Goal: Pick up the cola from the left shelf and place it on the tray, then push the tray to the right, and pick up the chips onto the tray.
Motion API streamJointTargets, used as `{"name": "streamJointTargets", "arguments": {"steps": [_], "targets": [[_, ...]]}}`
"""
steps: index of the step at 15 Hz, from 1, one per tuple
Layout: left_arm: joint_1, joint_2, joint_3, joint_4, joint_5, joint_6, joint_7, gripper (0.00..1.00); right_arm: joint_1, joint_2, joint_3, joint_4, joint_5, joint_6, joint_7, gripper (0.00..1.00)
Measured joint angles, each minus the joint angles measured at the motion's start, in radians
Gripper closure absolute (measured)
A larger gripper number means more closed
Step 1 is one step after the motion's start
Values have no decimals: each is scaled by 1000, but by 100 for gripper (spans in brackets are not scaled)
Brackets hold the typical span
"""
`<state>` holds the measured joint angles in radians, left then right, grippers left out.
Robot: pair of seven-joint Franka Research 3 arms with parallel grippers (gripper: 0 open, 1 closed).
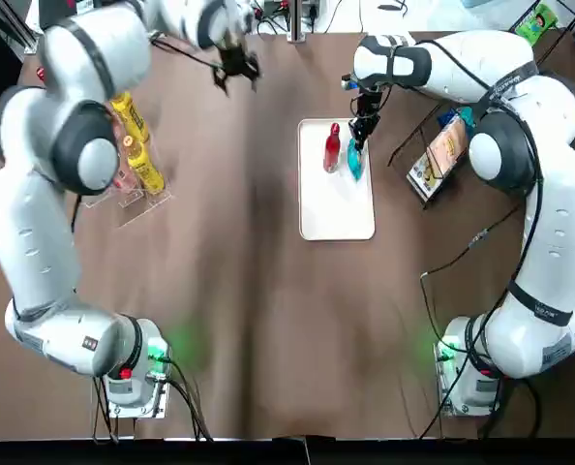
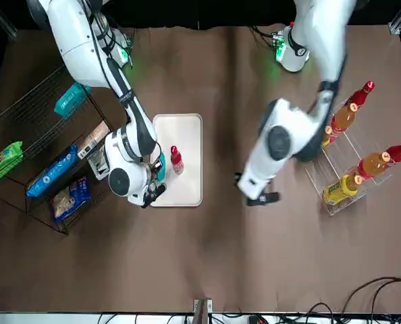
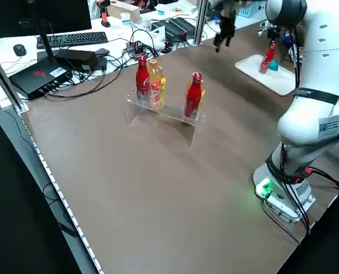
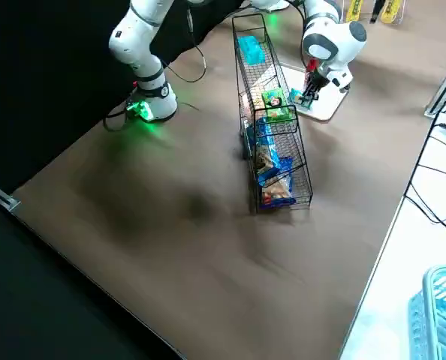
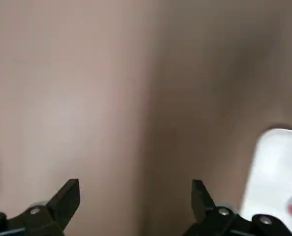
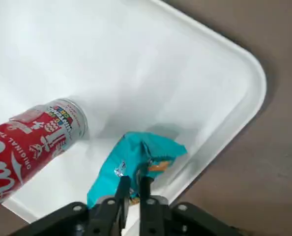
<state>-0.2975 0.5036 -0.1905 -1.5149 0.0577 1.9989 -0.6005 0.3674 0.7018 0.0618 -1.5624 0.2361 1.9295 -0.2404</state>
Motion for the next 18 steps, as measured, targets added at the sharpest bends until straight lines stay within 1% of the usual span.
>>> {"name": "streamJointTargets", "arguments": {"steps": [1, 2, 3, 4, 6, 7, 9, 10, 11, 12, 14, 15, 17, 18], "targets": [[28, -41, 0, 0, 29, -49, 41, 0, -1, -1, 0, 1, 1, -6, 2, 72], [51, -82, -1, 0, 48, -93, 86, 0, -2, -4, -2, 4, 2, -18, 11, 68], [69, -121, -1, 1, 56, -131, 125, 0, -5, -12, -4, 10, 4, -38, 28, 68], [86, -160, -1, 1, 60, -166, 156, 0, -11, -28, -7, 19, 4, -58, 42, 62], [118, -235, -2, 1, 61, -238, 219, 0, -36, -91, -14, 38, 4, -114, 56, 59], [138, -271, -3, 1, 61, -276, 263, 0, -58, -135, -16, 45, 4, -157, 58, 53], [165, -339, -3, 1, 62, -331, 361, 0, -112, -228, -19, 48, 6, -235, 63, 54], [170, -371, -3, 1, 62, -350, 389, 0, -140, -266, -19, 48, 6, -267, 74, 55], [173, -400, -2, 1, 61, -366, 402, 0, -168, -298, -20, 48, 8, -294, 79, 59], [179, -427, -2, 1, 61, -383, 405, 0, -192, -324, -21, 48, 8, -308, 79, 59], [200, -469, -2, 0, 59, -407, 409, 0, -223, -374, -27, 56, 4, -313, 79, 46], [215, -483, -2, -1, 44, -412, 410, 0, -230, -402, -33, 59, 2, -318, 79, 45], [258, -499, -2, -3, -25, -414, 410, 0, -243, -464, -42, 62, -10, -353, 83, 44], [282, -504, -2, -5, -52, -414, 415, 0, -247, -496, -47, 63, -33, -373, 95, 44]]}}
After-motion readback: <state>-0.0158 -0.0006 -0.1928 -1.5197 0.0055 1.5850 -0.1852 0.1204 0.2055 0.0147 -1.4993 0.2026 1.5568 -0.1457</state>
